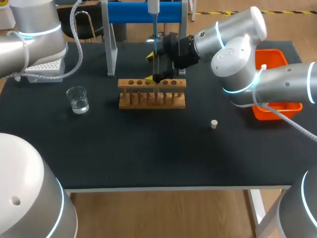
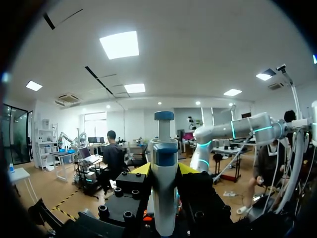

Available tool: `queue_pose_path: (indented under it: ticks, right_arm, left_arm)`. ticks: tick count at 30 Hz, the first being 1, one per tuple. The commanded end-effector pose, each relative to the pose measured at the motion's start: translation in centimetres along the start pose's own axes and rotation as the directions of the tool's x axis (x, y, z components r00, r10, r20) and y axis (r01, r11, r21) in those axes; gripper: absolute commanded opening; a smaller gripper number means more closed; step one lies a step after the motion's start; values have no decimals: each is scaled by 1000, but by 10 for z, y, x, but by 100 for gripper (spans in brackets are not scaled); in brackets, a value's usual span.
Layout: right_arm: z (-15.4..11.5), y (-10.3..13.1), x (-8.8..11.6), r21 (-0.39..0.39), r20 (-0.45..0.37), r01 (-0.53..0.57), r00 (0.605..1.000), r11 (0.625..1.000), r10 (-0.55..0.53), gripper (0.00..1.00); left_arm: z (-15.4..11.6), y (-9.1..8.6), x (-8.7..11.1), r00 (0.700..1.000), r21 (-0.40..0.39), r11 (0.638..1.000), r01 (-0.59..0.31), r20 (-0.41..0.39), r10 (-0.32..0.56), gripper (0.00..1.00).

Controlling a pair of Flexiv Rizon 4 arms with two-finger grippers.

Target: Invert the test tube, pick up the pipette, mount the tip to pipette, aspirate from beaker and dispense into the tube, eject the tip, return the pipette, and cap with the stopper.

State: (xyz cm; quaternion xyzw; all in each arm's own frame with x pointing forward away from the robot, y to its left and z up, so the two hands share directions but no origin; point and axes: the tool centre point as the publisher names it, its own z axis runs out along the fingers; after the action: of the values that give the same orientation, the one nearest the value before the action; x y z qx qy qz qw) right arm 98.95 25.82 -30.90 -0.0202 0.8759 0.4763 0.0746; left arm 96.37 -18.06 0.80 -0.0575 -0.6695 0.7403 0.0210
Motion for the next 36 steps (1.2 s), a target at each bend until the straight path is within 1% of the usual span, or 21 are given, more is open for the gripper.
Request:
queue_pose_path:
  ticks: [1,17,36]
  right_arm:
    - [0,0,-1,2,4,0,1000,1000,0,100]
    - [0,0,-1,2,4,0,1000,1000,0,100]
    - [0,0,-1,2,4,0,1000,1000,0,100]
  left_arm:
    - [-1,1,-1,1000,2,1000,-1,-7,1,0]
    - [0,6,-2,1000,0,1000,11,-11,-11,0]
    - [1,17,-6,999,1,1000,30,-17,-30,0]
